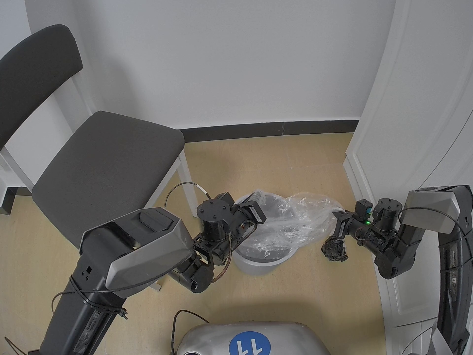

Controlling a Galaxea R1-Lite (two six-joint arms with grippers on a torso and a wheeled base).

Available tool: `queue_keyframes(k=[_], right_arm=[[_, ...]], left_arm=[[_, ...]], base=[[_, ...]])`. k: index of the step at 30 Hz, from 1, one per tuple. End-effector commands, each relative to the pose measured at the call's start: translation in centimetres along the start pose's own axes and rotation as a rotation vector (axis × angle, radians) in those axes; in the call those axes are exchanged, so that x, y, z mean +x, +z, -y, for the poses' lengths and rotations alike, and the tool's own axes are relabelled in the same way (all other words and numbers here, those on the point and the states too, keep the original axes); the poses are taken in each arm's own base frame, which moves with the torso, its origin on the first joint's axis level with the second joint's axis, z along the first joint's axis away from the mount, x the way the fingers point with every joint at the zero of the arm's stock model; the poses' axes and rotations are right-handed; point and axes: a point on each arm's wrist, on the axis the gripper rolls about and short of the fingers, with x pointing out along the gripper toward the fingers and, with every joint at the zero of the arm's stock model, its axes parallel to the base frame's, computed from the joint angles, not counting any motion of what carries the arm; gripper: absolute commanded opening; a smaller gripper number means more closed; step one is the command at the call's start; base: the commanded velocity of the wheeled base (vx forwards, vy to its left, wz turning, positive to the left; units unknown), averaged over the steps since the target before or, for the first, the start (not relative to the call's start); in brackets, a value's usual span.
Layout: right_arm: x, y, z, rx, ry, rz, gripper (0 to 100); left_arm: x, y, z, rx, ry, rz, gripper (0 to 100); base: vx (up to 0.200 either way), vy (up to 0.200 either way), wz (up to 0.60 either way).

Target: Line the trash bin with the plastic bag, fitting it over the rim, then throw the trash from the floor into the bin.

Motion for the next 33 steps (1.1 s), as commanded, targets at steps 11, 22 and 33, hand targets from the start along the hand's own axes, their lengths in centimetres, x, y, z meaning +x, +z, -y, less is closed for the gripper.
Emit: queue_keyframes(k=[11, 22, 33], right_arm=[[0.8, -2.4, -2.1, 0.009, 0.053, -0.046, 0], [1.6, -5.6, -2.8, 0.015, 0.073, -0.106, 0], [-0.2, -2.8, -2.4, 0.003, 0.059, -0.085, 0]], left_arm=[[1.1, -3.0, -3.4, 0.101, 0.049, -0.032, 0], [1.0, -2.8, -4.4, 0.139, 0.056, 0.005, 0], [-0.8, -0.7, -3.7, 0.167, 0.085, -0.031, 0]], base=[[0.000, 0.000, 0.00], [0.000, 0.000, 0.00], [0.000, 0.000, 0.00]])
